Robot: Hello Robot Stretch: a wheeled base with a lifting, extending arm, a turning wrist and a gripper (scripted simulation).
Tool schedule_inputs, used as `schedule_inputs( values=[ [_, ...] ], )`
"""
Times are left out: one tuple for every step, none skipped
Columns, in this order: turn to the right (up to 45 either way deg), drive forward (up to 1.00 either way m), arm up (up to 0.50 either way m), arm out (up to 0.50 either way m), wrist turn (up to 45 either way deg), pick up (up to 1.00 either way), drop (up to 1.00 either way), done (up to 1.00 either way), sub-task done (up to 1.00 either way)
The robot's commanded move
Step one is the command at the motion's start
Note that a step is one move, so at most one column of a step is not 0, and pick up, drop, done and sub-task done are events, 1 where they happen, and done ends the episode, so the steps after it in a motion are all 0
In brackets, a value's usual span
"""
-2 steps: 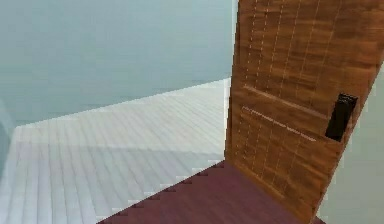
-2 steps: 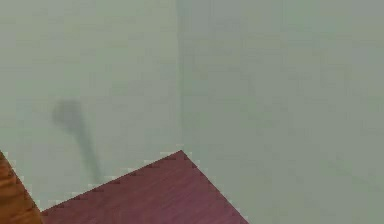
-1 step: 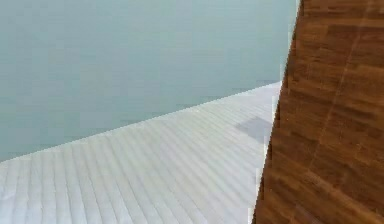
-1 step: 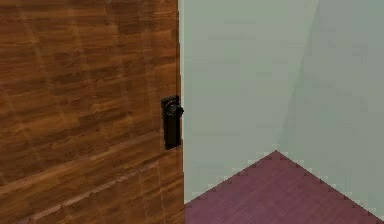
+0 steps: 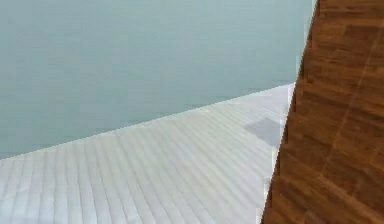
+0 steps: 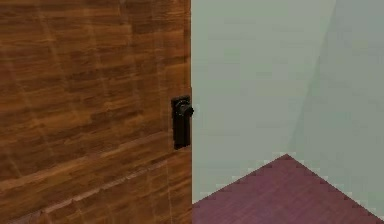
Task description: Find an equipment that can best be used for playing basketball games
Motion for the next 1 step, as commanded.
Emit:
schedule_inputs(
  values=[
    [0.0,1.0,0.0,0.0,0.0,0.0,0.0,0.0,0.0]
  ],
)
